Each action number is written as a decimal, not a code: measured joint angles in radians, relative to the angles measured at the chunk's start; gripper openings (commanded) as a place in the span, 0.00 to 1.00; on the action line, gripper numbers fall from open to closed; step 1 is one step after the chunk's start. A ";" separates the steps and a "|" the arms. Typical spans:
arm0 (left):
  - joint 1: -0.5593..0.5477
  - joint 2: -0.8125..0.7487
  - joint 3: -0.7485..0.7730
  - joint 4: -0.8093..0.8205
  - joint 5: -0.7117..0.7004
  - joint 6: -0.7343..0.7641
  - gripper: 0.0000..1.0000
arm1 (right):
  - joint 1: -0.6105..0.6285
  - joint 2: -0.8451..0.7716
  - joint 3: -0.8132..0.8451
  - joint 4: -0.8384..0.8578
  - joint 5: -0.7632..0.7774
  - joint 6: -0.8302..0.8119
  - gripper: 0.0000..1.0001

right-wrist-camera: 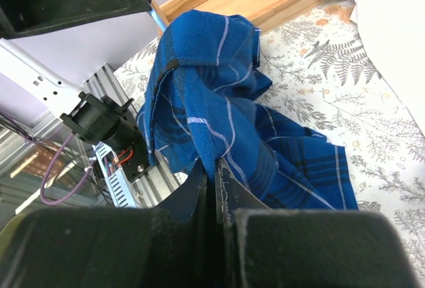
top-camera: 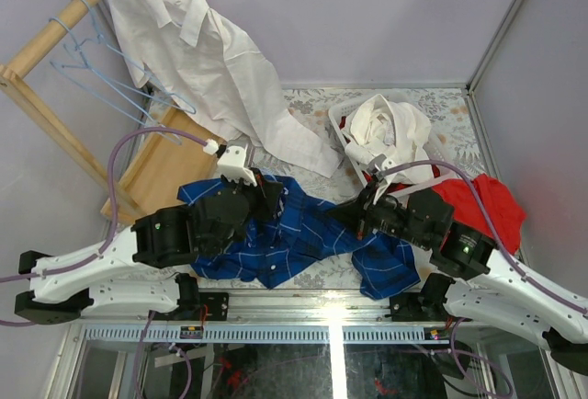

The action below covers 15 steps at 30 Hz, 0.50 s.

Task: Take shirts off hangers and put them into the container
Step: Remove the shirt from the hanger.

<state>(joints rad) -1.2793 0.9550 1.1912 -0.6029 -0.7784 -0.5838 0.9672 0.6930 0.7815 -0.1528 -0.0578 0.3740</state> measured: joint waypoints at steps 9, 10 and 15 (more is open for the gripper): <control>-0.006 -0.039 -0.023 -0.076 0.009 -0.103 0.00 | 0.003 -0.032 -0.076 0.104 -0.094 0.061 0.01; -0.010 -0.039 -0.019 -0.103 0.003 -0.143 0.00 | -0.001 -0.035 -0.086 0.119 -0.114 0.062 0.01; -0.018 -0.036 -0.002 -0.193 -0.005 -0.282 0.00 | -0.019 -0.031 -0.109 0.153 -0.218 0.058 0.06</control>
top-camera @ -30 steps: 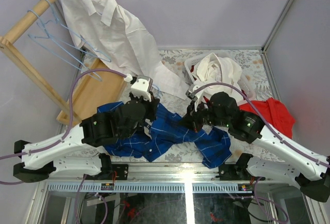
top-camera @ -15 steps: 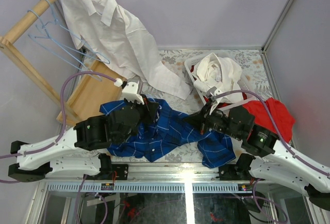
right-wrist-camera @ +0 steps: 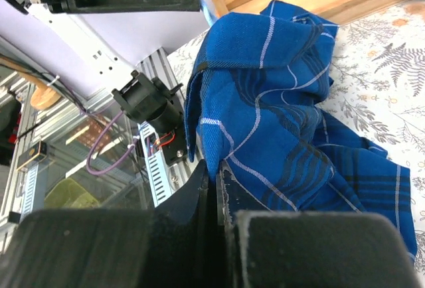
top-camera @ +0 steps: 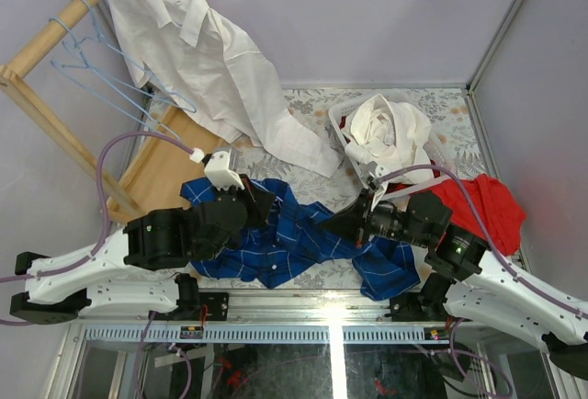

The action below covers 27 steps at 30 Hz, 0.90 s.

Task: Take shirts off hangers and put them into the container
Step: Remove the shirt from the hanger.

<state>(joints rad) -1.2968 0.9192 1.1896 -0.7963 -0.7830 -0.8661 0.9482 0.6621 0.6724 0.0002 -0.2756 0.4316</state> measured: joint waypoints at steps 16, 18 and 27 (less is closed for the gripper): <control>0.042 -0.030 0.033 -0.209 -0.312 0.082 0.00 | -0.028 0.035 0.083 -0.147 -0.131 -0.083 0.00; 0.042 -0.021 0.039 -0.208 -0.324 0.102 0.00 | -0.028 0.050 0.109 -0.195 -0.086 -0.095 0.00; 0.042 0.008 0.076 -0.234 -0.359 0.117 0.00 | -0.028 0.031 0.171 -0.371 0.341 -0.074 0.00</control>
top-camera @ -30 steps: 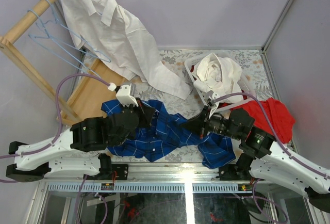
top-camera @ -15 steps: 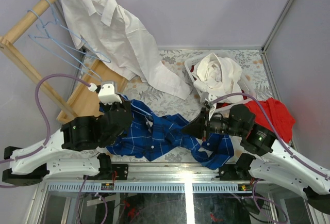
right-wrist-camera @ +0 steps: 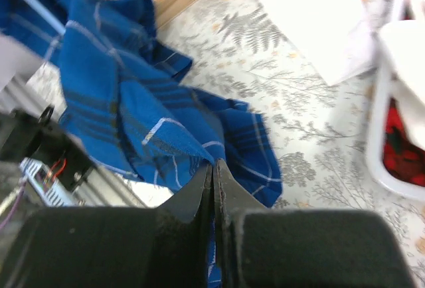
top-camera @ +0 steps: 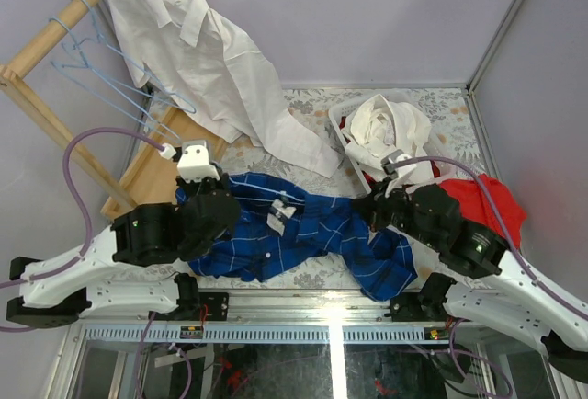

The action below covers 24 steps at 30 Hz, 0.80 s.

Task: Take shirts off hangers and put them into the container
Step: Remove the shirt from the hanger.

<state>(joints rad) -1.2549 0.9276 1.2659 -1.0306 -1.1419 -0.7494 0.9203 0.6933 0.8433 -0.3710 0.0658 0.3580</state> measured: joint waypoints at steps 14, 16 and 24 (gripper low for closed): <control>0.000 -0.132 -0.087 0.143 0.087 0.163 0.00 | 0.000 0.264 0.000 -0.107 0.282 0.175 0.00; 0.000 -0.134 -0.094 0.153 0.100 0.164 0.00 | 0.000 0.285 0.000 -0.112 0.290 0.168 0.00; 0.000 -0.161 -0.121 0.156 0.114 0.147 0.00 | 0.000 0.253 -0.001 -0.080 0.218 0.070 0.41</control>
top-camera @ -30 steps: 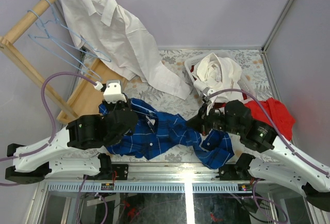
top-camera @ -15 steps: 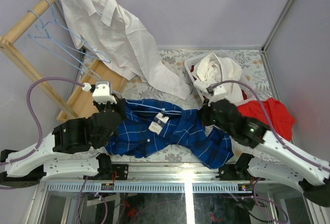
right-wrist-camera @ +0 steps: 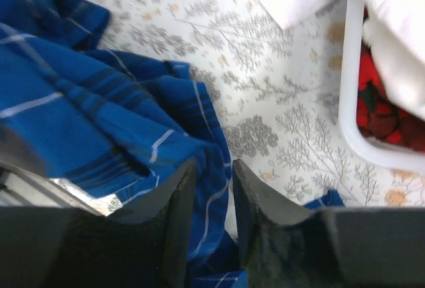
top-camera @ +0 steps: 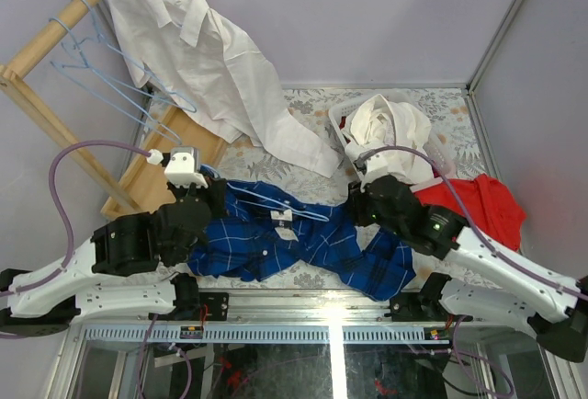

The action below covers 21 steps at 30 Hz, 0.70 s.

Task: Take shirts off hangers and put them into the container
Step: Remove the shirt from the hanger.

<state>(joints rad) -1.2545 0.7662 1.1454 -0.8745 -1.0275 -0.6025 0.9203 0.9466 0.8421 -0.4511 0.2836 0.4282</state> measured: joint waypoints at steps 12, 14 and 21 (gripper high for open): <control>0.000 0.020 -0.004 0.000 0.015 -0.015 0.00 | 0.000 -0.434 -0.180 0.401 -0.349 -0.111 0.65; 0.000 0.025 -0.004 0.002 0.025 -0.014 0.00 | 0.000 -0.400 -0.179 0.421 -0.427 -0.116 0.66; 0.000 0.050 -0.003 0.023 0.076 -0.010 0.00 | 0.000 -0.136 -0.114 0.391 -0.584 -0.127 0.55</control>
<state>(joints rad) -1.2545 0.8165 1.1419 -0.8516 -0.9512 -0.6125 0.9199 0.8108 0.7277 -0.0601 -0.3004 0.3008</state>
